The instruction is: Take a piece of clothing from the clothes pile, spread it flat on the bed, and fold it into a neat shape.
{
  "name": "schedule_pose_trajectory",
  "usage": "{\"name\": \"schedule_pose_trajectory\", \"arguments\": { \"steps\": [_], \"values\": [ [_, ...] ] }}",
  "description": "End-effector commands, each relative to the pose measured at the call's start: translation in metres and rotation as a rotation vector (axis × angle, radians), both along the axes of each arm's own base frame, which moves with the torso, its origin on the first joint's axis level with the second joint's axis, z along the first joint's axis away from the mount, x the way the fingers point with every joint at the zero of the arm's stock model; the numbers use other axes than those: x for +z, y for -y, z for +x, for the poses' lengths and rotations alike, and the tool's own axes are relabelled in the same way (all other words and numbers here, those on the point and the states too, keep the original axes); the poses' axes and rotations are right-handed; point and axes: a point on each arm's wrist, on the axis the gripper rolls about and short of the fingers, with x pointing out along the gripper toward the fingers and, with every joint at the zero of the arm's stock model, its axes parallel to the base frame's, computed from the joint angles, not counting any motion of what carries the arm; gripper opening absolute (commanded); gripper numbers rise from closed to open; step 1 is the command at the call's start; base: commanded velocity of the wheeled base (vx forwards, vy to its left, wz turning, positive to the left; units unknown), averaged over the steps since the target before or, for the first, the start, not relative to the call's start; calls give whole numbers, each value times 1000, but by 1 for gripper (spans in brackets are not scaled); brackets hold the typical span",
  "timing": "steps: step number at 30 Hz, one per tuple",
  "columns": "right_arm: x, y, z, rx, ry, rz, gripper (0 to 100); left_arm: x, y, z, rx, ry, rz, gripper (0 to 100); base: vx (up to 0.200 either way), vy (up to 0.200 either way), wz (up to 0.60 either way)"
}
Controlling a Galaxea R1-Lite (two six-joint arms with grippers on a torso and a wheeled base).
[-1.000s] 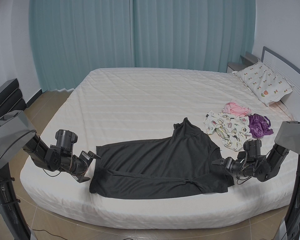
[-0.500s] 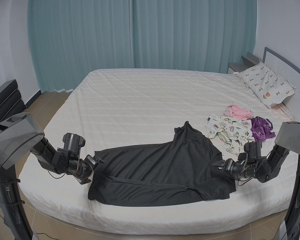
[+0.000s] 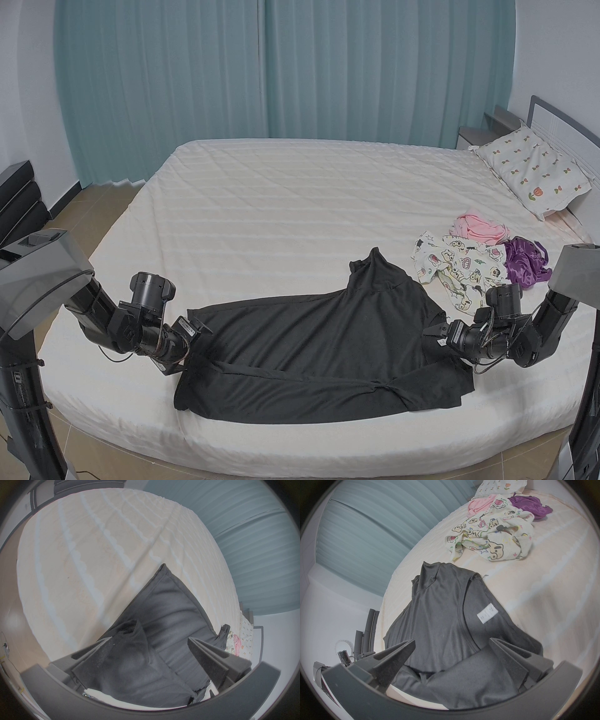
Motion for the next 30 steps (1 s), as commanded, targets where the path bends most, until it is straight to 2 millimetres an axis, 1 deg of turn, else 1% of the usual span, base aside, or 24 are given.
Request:
{"name": "schedule_pose_trajectory", "arguments": {
  "steps": [1,4,8,9,11,14,18,20,21,23,30],
  "values": [
    [-1,0,0,2,-2,-2,100,-2,1,-2,-12,-9,1,100,0,0,0],
    [-1,-1,-1,5,-3,-2,100,-7,3,-4,-49,-18,28,100,0,0,0],
    [-2,-1,-2,5,-8,-2,100,-12,6,-13,-109,-33,66,100,0,0,0],
    [-2,-1,-2,5,-8,-2,100,-14,10,-16,-145,-38,83,100,0,0,0],
    [-2,-1,-2,5,-8,-2,100,-16,12,-18,-175,-40,106,100,0,0,0],
    [-2,-1,-2,6,-7,-4,100,-16,13,-18,-169,-38,128,100,0,0,0],
    [-2,-1,-1,6,-7,-4,100,-22,17,-18,-173,-48,152,100,0,0,0],
    [-2,-2,0,9,-2,-5,100,-28,22,-18,-165,-60,200,100,0,0,0],
    [-2,-2,0,10,-1,-6,100,-29,22,-18,-160,-62,210,0,0,0,0],
    [-3,-4,-1,30,0,-21,100,-34,27,-19,-153,-71,256,0,0,0,0],
    [-7,-5,-2,53,0,-39,100,-37,27,-26,-148,-112,292,0,0,0,0]
  ]
}}
